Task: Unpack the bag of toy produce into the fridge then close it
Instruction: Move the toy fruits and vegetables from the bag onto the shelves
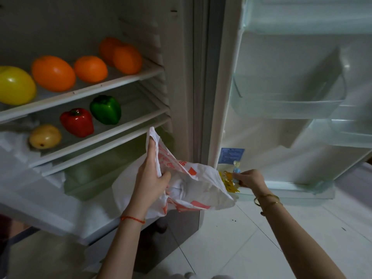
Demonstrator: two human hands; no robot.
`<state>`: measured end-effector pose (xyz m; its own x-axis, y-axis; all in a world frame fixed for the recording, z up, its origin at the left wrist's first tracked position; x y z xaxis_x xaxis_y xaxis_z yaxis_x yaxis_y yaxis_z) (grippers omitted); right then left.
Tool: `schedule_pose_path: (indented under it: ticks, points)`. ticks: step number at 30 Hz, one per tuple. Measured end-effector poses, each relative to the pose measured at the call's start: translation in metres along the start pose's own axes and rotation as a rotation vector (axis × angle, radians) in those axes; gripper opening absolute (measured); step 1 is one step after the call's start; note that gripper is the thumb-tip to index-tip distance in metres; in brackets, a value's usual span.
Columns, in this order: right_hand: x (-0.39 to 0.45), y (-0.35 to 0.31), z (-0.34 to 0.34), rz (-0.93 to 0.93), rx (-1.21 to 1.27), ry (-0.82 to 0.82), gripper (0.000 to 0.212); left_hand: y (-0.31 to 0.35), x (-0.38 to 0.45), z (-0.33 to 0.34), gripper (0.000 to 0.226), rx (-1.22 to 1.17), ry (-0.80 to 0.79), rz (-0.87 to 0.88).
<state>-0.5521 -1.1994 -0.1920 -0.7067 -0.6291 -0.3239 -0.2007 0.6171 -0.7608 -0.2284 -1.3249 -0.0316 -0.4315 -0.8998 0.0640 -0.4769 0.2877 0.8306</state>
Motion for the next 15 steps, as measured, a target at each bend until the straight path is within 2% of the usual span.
schedule_pose_path:
  ticks: [6, 11, 15]
  points:
    - [-0.01, -0.016, 0.034, -0.102, -0.328, 0.006, 0.035, -0.005, -0.003, -0.003, 0.114, 0.041, 0.025, -0.019]
    - [-0.012, -0.014, 0.043, -0.123, -0.386, -0.002, 0.034, -0.013, -0.005, -0.007, 0.117, 0.031, 0.04, -0.039]
    - [-0.015, -0.012, 0.033, -0.108, -0.367, -0.028, 0.045, -0.016, -0.006, -0.007, 0.116, 0.009, 0.025, -0.055]
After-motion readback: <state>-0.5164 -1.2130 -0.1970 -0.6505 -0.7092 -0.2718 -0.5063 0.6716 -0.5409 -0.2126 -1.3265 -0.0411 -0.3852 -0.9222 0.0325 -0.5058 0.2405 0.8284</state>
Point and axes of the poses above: each hand's wrist, its own x-axis towards the middle knuckle, its own z-axis out of the palm, y = z × x, the point moved 8 cm from there along x, towards the middle knuckle, and after that the axes turned 7 degrees about -z, right-handed, at the moved point
